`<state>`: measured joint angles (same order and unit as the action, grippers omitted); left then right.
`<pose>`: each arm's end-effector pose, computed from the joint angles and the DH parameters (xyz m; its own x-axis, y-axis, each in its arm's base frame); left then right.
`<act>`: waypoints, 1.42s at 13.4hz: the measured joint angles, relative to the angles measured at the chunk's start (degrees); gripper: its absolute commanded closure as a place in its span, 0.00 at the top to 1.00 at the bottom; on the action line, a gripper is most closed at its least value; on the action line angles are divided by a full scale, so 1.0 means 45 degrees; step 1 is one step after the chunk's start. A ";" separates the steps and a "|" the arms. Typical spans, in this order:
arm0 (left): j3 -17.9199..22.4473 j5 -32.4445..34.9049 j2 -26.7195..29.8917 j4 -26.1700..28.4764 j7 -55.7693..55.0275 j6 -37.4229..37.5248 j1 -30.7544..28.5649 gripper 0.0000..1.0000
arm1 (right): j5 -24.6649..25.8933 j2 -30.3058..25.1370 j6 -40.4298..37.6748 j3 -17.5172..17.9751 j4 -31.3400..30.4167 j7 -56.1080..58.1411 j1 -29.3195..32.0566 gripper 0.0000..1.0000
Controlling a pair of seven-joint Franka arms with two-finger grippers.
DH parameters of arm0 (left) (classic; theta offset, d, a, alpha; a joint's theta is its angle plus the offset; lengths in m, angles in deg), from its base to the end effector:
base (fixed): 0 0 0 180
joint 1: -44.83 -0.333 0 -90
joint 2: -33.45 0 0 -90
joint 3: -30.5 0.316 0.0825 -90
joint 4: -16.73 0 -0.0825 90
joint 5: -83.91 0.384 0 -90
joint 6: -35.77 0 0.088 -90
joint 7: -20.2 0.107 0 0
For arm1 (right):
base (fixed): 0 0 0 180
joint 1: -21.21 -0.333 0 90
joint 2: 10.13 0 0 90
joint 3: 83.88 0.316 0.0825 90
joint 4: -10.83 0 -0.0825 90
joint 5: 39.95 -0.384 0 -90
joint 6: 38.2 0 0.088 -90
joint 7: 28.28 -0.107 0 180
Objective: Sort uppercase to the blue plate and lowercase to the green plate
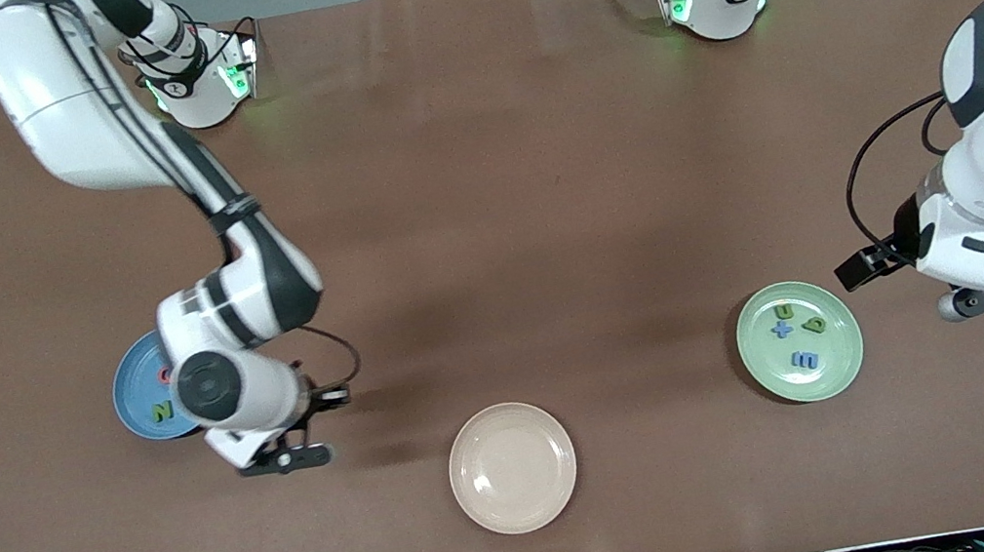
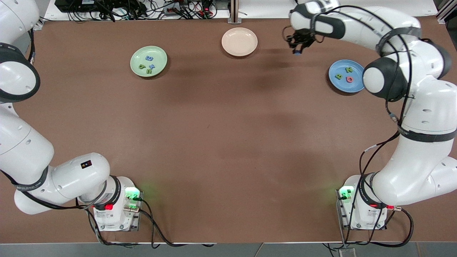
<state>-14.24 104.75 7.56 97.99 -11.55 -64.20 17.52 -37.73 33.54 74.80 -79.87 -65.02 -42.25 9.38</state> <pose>0.6628 -0.0807 0.4971 0.9713 0.2362 0.0268 0.2371 -0.9708 -0.0373 0.7040 0.1856 0.2718 0.9932 0.0322 -0.1119 0.0339 -0.9993 0.0128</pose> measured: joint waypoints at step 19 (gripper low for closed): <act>0.5838 -0.3877 0.3567 -0.0737 0.2827 0.3516 0.4265 1.00 | -0.0361 -0.4157 -0.0299 0.0026 -0.3772 0.6693 0.3982 1.00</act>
<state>12.03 87.30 23.61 94.67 1.17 -48.38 36.71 -39.36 14.84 73.46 -79.75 -82.00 -12.14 27.30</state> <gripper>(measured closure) 0.000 0.000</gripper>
